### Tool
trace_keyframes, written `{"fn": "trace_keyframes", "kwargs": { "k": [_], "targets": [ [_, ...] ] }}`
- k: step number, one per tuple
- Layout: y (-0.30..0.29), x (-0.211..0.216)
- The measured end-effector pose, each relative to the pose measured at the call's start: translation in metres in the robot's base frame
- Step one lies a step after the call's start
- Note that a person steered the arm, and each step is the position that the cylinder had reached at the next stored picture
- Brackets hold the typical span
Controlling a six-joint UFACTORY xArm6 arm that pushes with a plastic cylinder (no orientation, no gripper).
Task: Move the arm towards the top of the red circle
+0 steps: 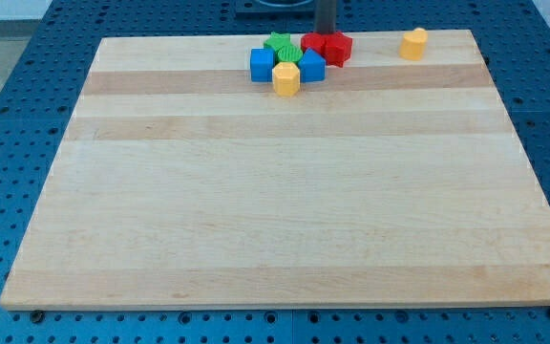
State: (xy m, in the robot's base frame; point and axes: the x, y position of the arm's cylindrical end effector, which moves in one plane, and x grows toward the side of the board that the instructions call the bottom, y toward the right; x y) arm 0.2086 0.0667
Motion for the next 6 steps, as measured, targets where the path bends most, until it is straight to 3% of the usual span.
{"fn": "trace_keyframes", "kwargs": {
  "k": [2,4,6],
  "targets": [
    [0.018,0.028],
    [0.021,-0.009],
    [-0.023,-0.015]
  ]
}}
